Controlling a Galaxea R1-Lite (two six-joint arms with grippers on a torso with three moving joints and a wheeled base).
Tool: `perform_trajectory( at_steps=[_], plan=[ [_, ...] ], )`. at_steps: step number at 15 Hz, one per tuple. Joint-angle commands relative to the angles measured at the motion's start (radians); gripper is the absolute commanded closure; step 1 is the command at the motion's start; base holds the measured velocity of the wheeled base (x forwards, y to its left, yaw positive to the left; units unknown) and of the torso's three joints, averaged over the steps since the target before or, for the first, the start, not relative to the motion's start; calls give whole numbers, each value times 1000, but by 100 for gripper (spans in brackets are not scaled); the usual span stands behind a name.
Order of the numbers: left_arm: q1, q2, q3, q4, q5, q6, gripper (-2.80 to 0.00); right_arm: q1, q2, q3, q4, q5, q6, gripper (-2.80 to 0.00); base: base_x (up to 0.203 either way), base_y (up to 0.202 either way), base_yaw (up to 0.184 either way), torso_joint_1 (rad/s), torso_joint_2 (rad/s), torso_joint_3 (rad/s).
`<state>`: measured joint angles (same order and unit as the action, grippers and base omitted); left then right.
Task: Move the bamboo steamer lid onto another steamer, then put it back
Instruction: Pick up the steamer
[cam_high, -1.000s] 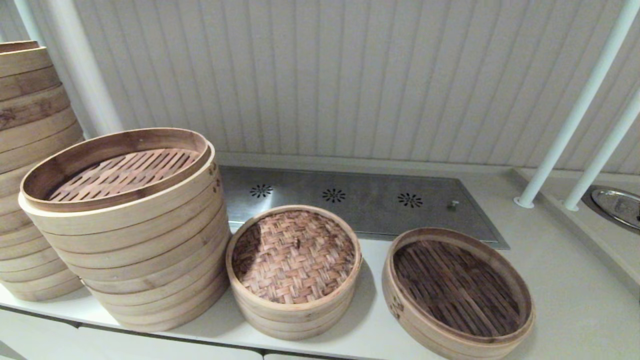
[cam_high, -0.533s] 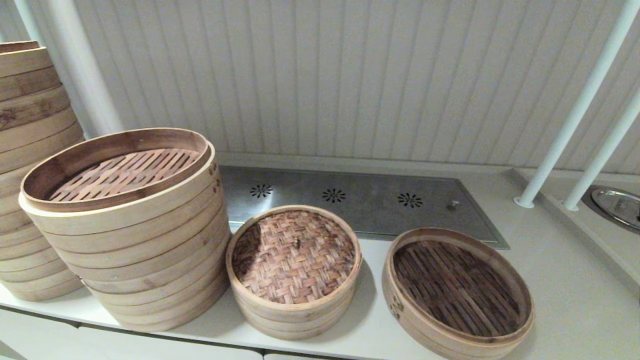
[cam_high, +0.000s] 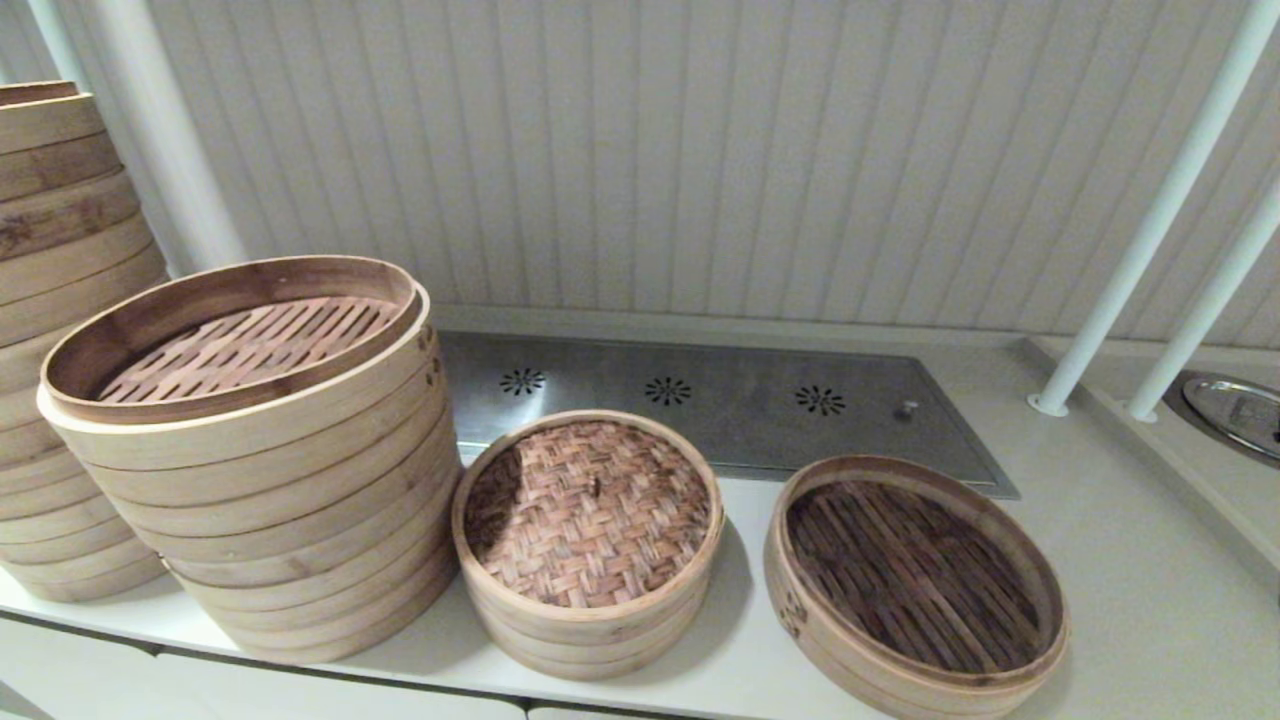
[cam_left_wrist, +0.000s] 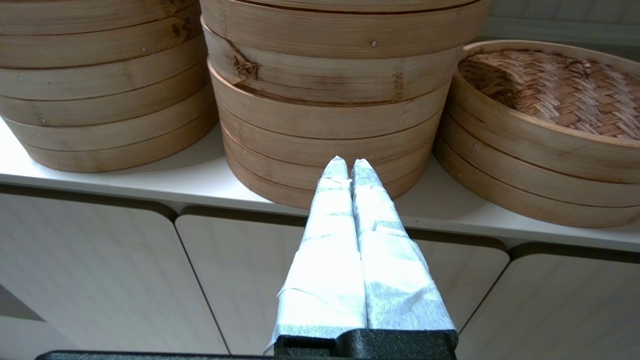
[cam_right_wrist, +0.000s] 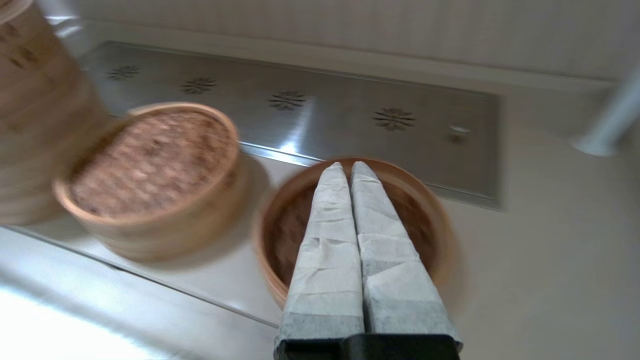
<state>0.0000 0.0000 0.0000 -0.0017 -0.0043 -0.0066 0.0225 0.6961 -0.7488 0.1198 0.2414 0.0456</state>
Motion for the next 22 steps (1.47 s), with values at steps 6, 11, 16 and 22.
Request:
perform_trajectory(
  at_steps=[6,11,16,22],
  plan=[
    [0,0,0,0,1,-1,0,293,651,-372,1,-77,85,0,0,0,0,0,0,0],
    [0,0,0,0,0,-1,0,528,969,-578,12,-324,95,0,0,0,0,0,0,0],
    [0,0,0,-1,0,-1,0,622,1117,-648,14,-344,70,0,0,0,0,0,0,0],
    [0,0,0,0,1,-1,0,708,1221,-676,2,-350,88,-280,0,0,0,0,0,0]
  ],
)
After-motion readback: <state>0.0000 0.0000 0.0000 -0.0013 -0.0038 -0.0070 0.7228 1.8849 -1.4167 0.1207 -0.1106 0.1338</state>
